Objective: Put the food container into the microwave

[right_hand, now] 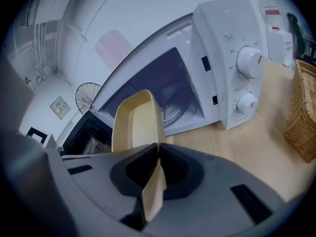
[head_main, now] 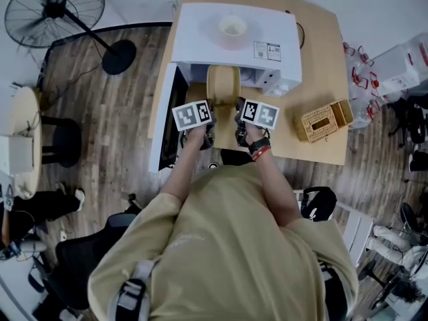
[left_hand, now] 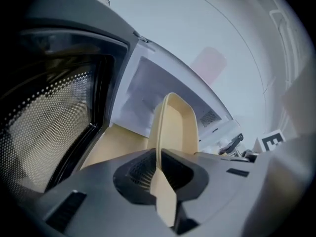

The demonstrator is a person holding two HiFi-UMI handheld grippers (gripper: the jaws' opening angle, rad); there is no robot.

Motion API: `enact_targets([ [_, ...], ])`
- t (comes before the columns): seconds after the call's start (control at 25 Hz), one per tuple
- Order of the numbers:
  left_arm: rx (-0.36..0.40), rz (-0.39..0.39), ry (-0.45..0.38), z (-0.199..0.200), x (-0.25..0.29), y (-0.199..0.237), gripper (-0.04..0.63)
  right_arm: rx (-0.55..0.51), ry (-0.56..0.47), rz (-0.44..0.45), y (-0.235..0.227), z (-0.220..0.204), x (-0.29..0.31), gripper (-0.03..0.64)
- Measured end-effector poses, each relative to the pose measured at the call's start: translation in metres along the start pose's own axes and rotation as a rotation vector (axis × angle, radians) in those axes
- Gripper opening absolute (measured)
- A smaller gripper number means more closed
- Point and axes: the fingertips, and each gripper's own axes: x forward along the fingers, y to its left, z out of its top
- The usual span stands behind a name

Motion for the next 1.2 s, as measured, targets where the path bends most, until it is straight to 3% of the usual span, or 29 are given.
enact_targets([
  [0.36,-0.066,-0.028,-0.039,0.019,0.024,0.005,0.048,0.096,-0.029,0.023,-0.009,0.015,0.021,0.046],
  [0.6,-0.063,-0.037,-0.066,0.031,0.039,0.009,0.048,0.145,-0.053,0.047,-0.012,0.024,0.034,0.052],
  [1.2,0.007,-0.075,-0.174,0.072,0.063,0.004,0.048,0.057,-0.167,0.050,-0.009,0.067,0.059,0.052],
])
